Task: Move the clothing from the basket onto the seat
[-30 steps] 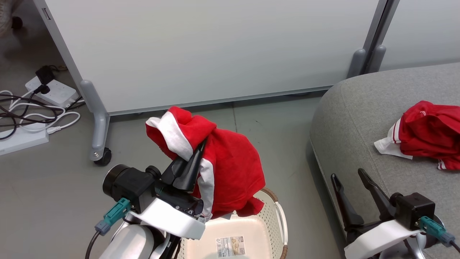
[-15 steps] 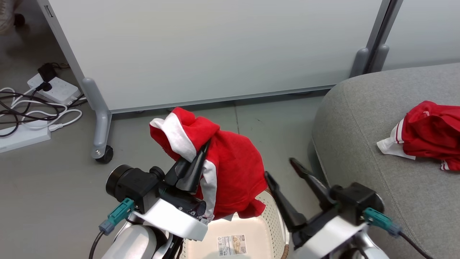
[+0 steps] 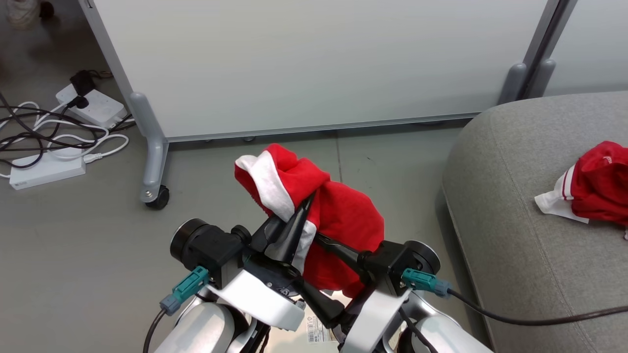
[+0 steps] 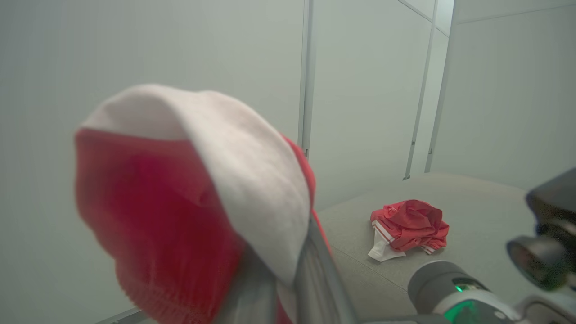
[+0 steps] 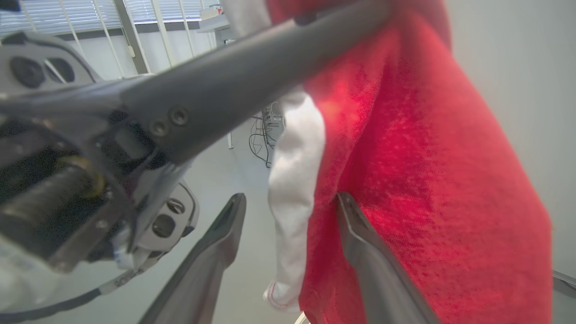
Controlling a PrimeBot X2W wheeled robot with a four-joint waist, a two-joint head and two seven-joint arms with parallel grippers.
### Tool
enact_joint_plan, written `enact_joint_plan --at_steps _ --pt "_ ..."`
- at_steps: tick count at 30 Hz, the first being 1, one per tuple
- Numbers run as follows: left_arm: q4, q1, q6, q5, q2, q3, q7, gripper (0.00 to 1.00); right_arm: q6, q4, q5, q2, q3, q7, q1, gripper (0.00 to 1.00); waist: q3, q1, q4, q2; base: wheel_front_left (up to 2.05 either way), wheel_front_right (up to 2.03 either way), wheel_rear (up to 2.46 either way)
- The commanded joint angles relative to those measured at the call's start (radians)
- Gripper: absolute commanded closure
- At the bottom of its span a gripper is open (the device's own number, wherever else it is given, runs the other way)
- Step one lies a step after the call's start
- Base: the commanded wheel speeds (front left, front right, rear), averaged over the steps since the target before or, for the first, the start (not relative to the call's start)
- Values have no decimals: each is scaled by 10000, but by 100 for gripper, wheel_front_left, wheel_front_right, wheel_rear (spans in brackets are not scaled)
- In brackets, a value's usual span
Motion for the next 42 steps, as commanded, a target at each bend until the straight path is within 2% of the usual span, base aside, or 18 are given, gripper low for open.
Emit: enact_joint_plan --at_steps 1,3,4,5,6,15,26,27,28,29,35,36,42 --pt "23 -177 -71 32 -24 -12 -70 100 20 256 61 -54 84 -117 -258 0 0 0 72 0 0 0 0" --pt "61 -232 -95 24 -66 -84 -79 100 19 598 239 -51 193 -304 -491 0 -8 0 141 0 0 0 0" --pt "79 -253 -111 22 -83 -111 -94 100 20 785 248 -52 209 -372 -604 55 -3 0 176 0 0 0 0" --pt "96 -260 -130 16 -99 -136 -93 100 20 927 297 -51 209 -473 -699 85 2 0 211 0 0 0 0" --pt "113 -261 -125 11 -111 -151 -92 100 20 1083 382 -46 266 -487 -770 100 9 0 234 0 0 0 0" --pt "108 -291 -25 42 -49 -117 -225 100 21 1684 614 -48 353 -870 -1046 100 64 0 95 0 0 0 0" --pt "124 -167 121 -70 150 15 -253 100 21 1100 515 -57 30 -919 -425 100 -23 0 -223 0 0 0 0" --pt "125 -144 130 -80 163 25 -251 100 21 981 448 -54 -81 -884 -270 60 -41 0 -235 0 0 0 0" --pt "125 -144 130 -80 163 25 -251 100 21 981 448 -54 -81 -884 -270 60 -41 0 -235 0 0 0 0" --pt "128 -118 145 -88 184 38 -256 100 21 854 379 -43 -166 -815 -98 0 -62 0 -251 0 0 0 0" --pt "148 41 264 -116 303 99 -260 100 21 -155 -322 -140 -1540 -599 1040 0 -195 0 -383 0 0 0 0" --pt "148 120 313 -141 356 121 -228 100 21 -529 -596 -149 -2144 -465 1422 0 -223 0 -437 0 0 0 0" --pt "68 214 391 -165 475 132 -192 100 21 -1331 -1404 -212 -4248 -126 2264 0 -210 0 -535 0 0 0 0"
